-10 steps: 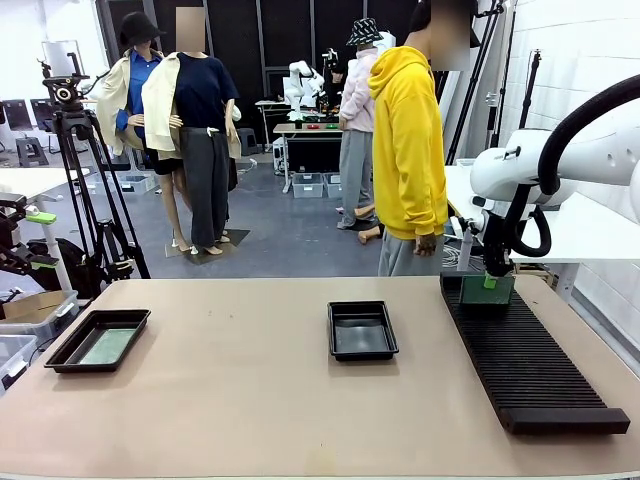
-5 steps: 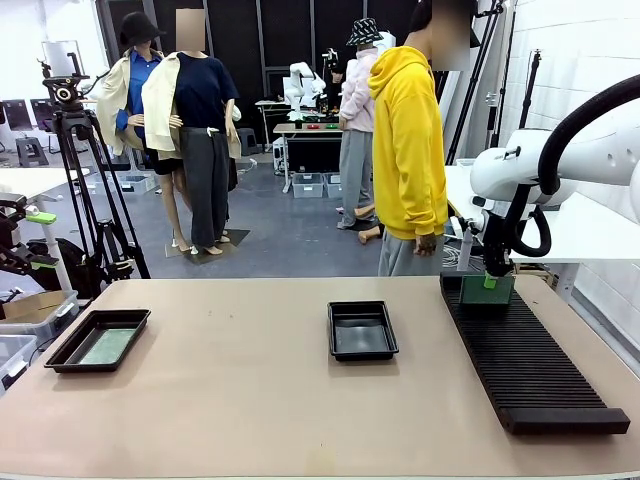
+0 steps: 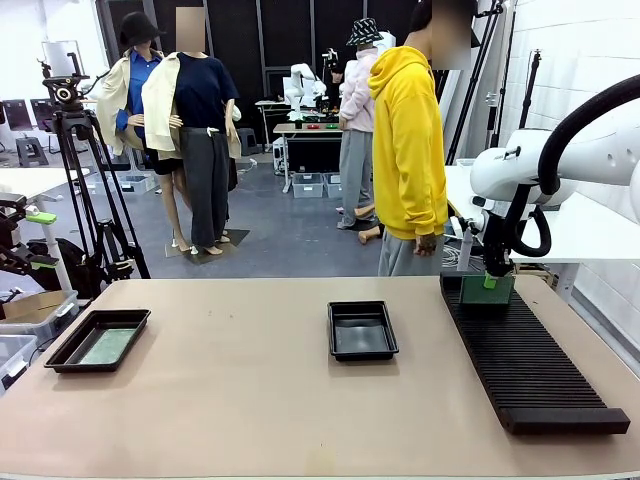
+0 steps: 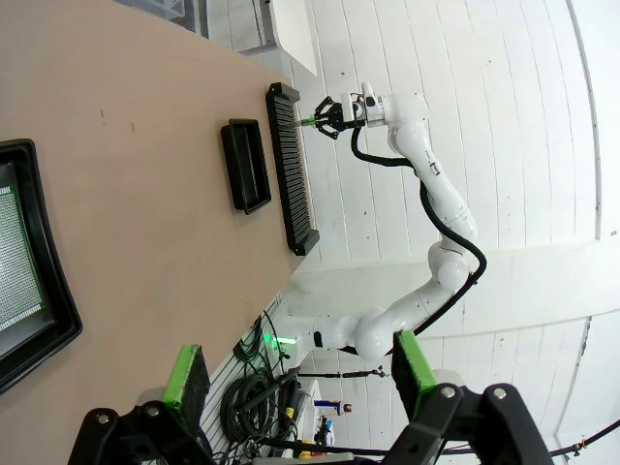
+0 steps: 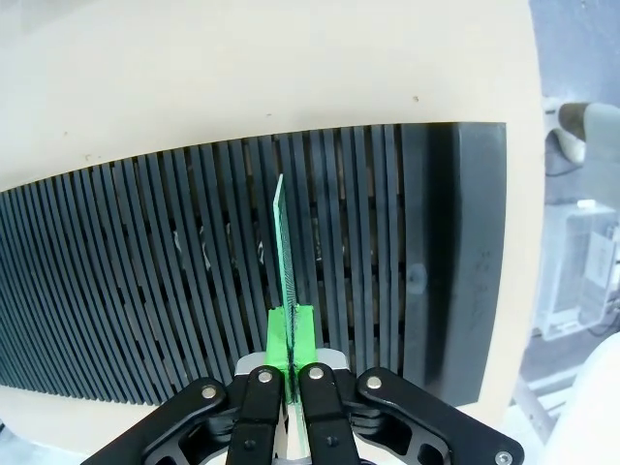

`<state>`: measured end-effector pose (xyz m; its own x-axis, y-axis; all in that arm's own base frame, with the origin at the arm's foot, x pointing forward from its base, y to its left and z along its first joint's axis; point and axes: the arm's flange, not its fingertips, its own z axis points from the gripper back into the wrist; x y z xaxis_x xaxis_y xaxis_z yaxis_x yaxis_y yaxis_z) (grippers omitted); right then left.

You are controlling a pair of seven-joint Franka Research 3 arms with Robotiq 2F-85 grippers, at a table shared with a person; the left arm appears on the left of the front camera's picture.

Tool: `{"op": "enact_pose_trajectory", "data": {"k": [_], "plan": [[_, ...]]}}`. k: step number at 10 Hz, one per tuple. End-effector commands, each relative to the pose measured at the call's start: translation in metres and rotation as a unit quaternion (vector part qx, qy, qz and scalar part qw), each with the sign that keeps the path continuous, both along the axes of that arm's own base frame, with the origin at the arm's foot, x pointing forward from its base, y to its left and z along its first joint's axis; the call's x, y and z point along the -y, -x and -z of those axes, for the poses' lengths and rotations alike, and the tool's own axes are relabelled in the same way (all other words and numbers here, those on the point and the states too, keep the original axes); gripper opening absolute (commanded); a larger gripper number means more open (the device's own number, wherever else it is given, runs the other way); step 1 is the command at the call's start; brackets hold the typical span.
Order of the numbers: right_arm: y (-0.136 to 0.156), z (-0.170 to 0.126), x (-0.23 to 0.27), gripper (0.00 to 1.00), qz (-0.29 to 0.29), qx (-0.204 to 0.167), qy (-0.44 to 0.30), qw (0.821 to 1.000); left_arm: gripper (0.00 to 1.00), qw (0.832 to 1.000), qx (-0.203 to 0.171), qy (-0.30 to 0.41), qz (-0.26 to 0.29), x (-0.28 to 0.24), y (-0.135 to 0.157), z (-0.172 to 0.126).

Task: Inspect and transfer BCBs to ESD trays.
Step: Pick up the Blank PCB from the PCB Rack and place it in the right ESD tray.

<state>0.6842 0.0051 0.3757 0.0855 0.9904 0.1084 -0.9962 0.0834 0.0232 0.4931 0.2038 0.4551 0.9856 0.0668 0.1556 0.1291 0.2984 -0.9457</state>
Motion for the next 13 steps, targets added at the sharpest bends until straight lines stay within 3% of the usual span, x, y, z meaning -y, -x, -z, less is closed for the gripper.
{"op": "enact_pose_trajectory", "data": {"k": [1,4,9,11,13], "plan": [[0.009,-0.012,-0.003,0.0,0.006,0.007,0.004,1.0,1.0,1.0,0.001,-0.001,-0.004,-0.001,0.0,-0.001],[0.028,-0.039,-0.01,0.0,0.005,0.025,0.031,0.999,1.0,1.0,0.001,-0.001,-0.004,-0.001,0.0,-0.001],[0.083,-0.101,-0.05,0.0,0.087,0.026,0.039,0.995,1.0,1.0,0.001,-0.001,-0.004,-0.001,0.0,-0.001],[0.101,-0.118,-0.072,0.0,0.16,0.02,0.027,0.987,1.0,1.0,0.001,-0.001,-0.004,-0.001,0.0,-0.001],[0.105,-0.125,-0.099,0.0,0.272,-0.005,-0.001,0.962,1.0,1.0,0.001,-0.001,-0.004,-0.001,0.0,-0.001]]}}
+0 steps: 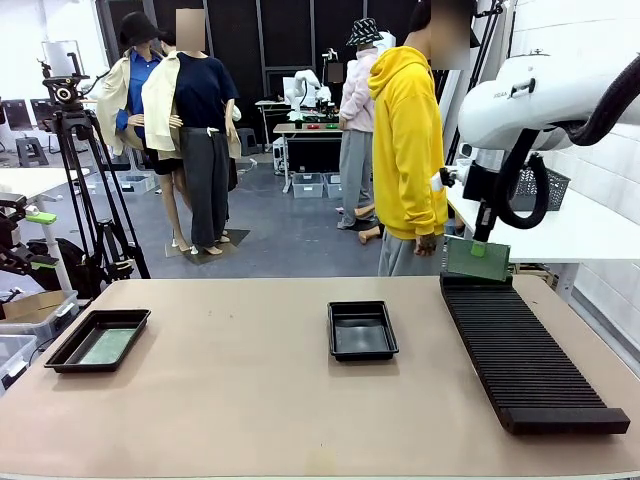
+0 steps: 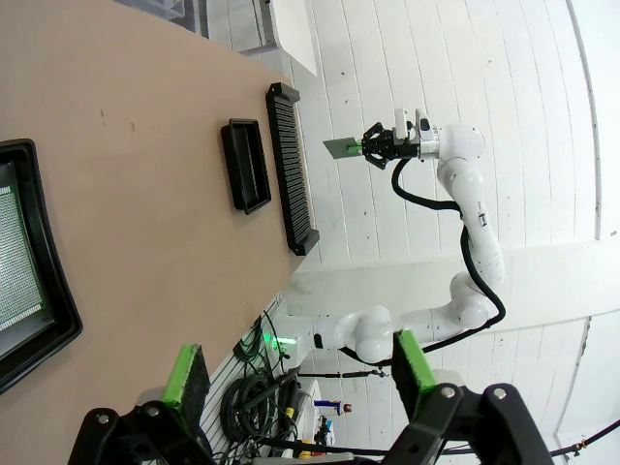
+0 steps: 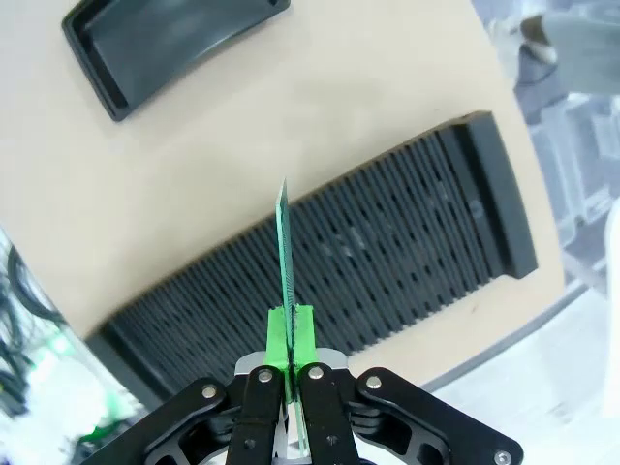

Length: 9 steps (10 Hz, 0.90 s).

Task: Inspect and transfer BCBs to ESD trays.
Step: Pick up the Blank PCB from the PCB Rack and place it in the right ESD tray.

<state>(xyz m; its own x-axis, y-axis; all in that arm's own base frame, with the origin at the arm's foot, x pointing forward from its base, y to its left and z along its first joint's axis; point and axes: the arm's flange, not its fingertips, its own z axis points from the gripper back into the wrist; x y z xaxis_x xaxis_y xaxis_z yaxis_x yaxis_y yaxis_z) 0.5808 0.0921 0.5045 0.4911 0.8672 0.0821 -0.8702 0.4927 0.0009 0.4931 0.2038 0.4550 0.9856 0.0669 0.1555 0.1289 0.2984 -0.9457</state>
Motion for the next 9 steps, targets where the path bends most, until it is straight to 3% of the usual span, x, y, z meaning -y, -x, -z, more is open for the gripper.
{"op": "enact_pose_trajectory", "data": {"k": [1,2,5,8,9], "plan": [[0.003,0.001,-0.027,0.0,0.115,-0.013,-0.045,0.992,1.0,1.0,0.001,-0.001,-0.004,-0.001,0.0,-0.001],[0.004,-0.001,-0.041,0.0,0.162,-0.017,-0.065,0.985,1.0,1.0,0.001,-0.001,-0.004,-0.001,0.0,-0.001],[0.0,0.009,-0.088,0.0,0.285,-0.075,-0.116,0.948,1.0,1.0,0.001,-0.001,-0.004,-0.001,0.0,-0.001],[-0.008,0.031,-0.13,0.0,0.373,-0.099,-0.157,0.909,1.0,1.0,0.001,-0.001,-0.004,-0.001,0.0,-0.001],[-0.009,0.038,-0.143,0.0,0.399,-0.089,-0.165,0.897,1.0,1.0,0.001,-0.001,-0.004,-0.001,0.0,-0.001]]}}
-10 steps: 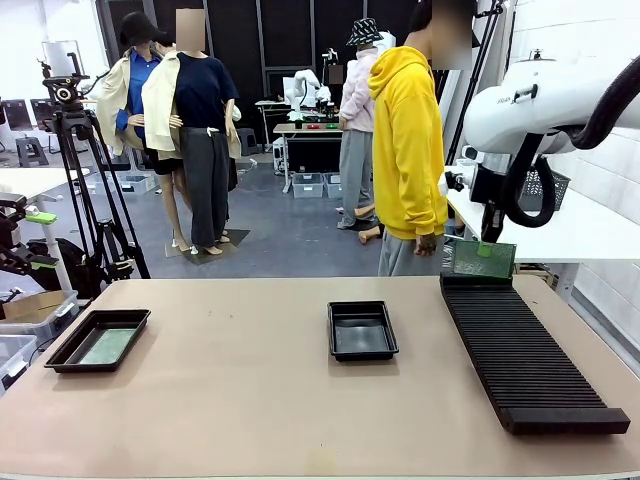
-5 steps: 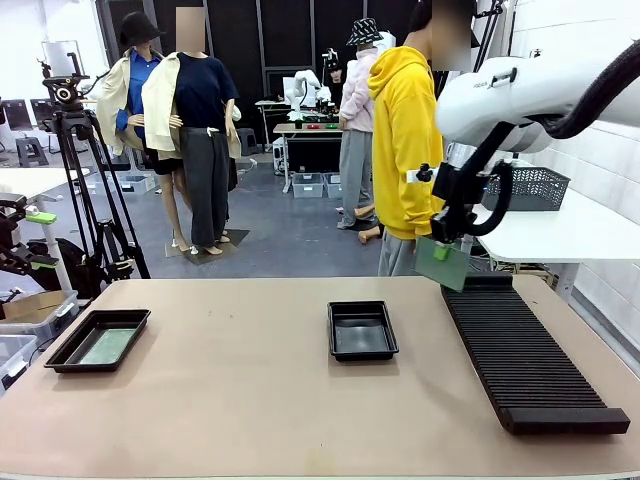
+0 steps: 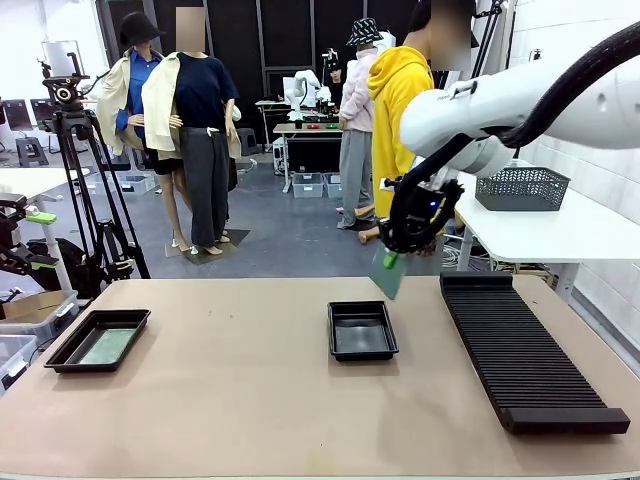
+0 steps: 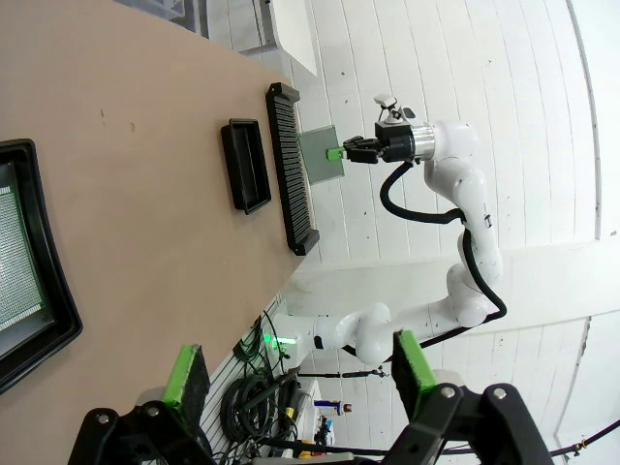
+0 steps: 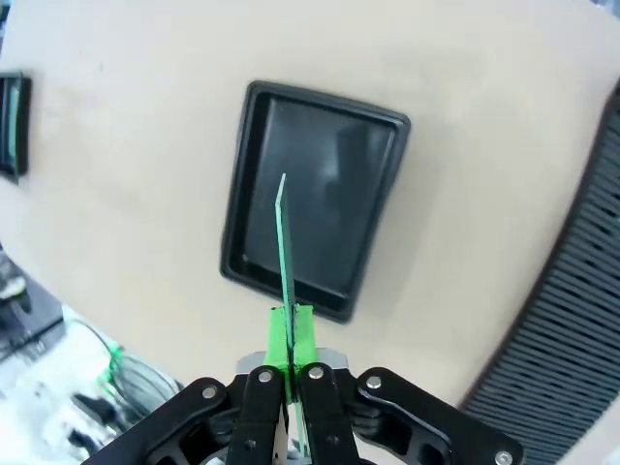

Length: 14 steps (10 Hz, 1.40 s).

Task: Inspect and transfer BCBs to ESD trays.
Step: Pick up the Blank PCB from the PCB Rack and place it in the right ESD tray.

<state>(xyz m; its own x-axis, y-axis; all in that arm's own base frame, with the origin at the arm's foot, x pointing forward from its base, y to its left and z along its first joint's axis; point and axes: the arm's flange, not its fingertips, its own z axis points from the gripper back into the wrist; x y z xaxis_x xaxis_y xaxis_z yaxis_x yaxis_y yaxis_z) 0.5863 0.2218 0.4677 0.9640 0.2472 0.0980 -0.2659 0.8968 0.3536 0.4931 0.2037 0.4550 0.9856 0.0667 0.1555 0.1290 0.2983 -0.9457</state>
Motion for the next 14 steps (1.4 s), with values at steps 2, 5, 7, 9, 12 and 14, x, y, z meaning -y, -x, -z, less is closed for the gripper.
{"op": "enact_pose_trajectory", "data": {"k": [2,5,7,9,12,14], "plan": [[-0.004,0.02,-0.035,0.0,0.085,0.034,-0.03,0.995,1.0,1.0,0.001,-0.002,-0.004,-0.001,0.0,-0.001],[-0.013,0.044,-0.057,0.0,0.126,0.0,-0.031,0.992,1.0,1.0,0.001,-0.002,-0.004,-0.001,0.0,-0.001],[-0.009,0.052,-0.067,0.0,0.131,-0.015,-0.023,0.991,1.0,1.0,0.001,-0.002,-0.004,-0.001,0.0,-0.001],[0.001,0.062,-0.072,0.0,0.135,-0.008,-0.025,0.991,1.0,1.0,0.001,-0.002,-0.004,-0.001,0.0,-0.001],[0.01,0.075,-0.072,0.0,0.133,-0.004,-0.031,0.991,1.0,1.0,0.001,-0.002,-0.004,-0.001,0.0,-0.001],[0.02,0.089,-0.067,0.0,0.137,-0.005,-0.028,0.99,1.0,1.0,0.001,-0.002,-0.004,-0.001,0.0,-0.001]]}}
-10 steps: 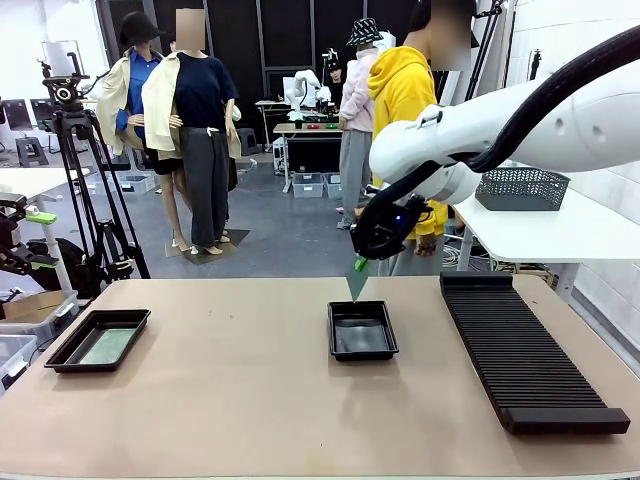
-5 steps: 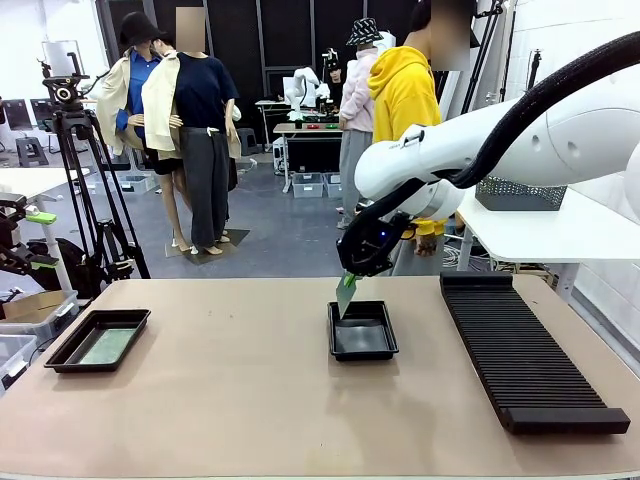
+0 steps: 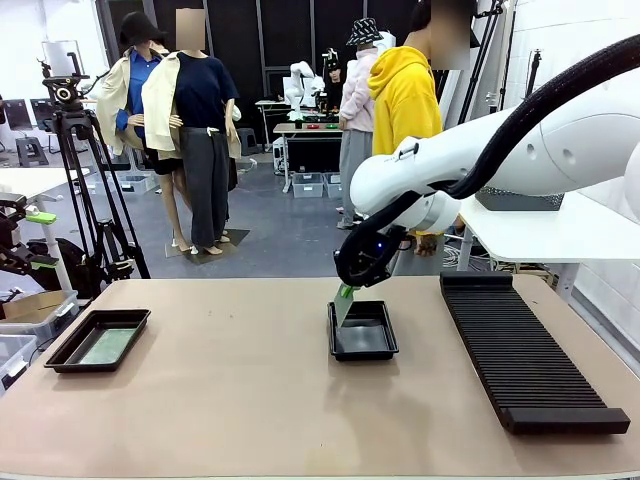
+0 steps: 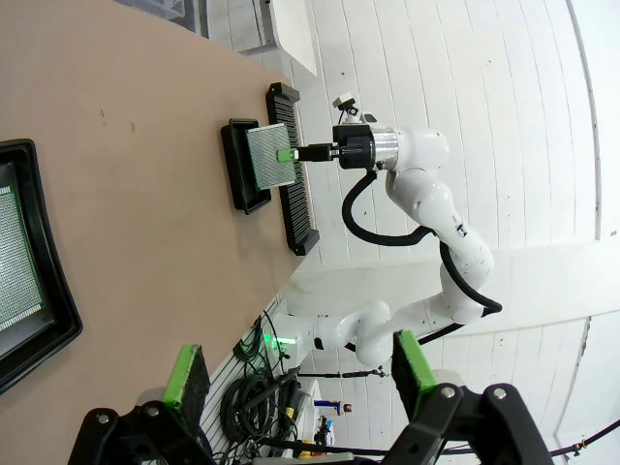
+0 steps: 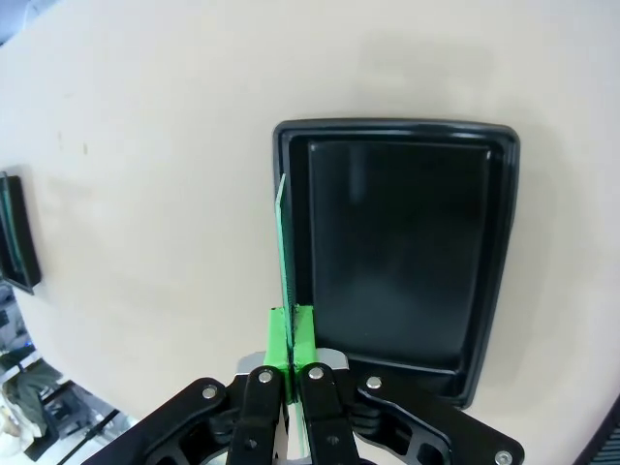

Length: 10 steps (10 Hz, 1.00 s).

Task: Inspect and transfer BCBs to ESD trays.
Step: Pick up the Blank PCB from the PCB Rack and place it in the right ESD tray.

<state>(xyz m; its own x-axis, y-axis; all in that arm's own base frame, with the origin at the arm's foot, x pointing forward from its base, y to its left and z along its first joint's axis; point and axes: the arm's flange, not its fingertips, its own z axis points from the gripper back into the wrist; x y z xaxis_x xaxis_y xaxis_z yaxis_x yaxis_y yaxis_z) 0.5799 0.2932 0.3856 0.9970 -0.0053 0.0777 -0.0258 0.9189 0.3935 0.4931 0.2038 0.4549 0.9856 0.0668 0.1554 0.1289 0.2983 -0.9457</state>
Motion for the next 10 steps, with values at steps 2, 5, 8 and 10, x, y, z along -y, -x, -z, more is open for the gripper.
{"op": "enact_pose_trajectory", "data": {"k": [2,5,8,10], "plan": [[0.018,0.016,0.009,0.0,0.012,0.011,-0.01,1.0,1.0,1.0,0.001,-0.002,-0.004,-0.001,0.0,-0.001],[0.018,0.024,0.015,0.0,0.003,0.015,-0.019,1.0,1.0,1.0,0.001,-0.002,-0.004,-0.001,0.0,-0.001],[0.009,0.022,0.009,0.0,0.008,0.008,0.003,1.0,1.0,1.0,0.001,-0.002,-0.004,-0.001,0.0,-0.001],[0.009,0.022,0.009,0.0,0.008,0.008,0.003,1.0,1.0,1.0,0.001,-0.002,-0.004,-0.001,0.0,-0.001]]}}
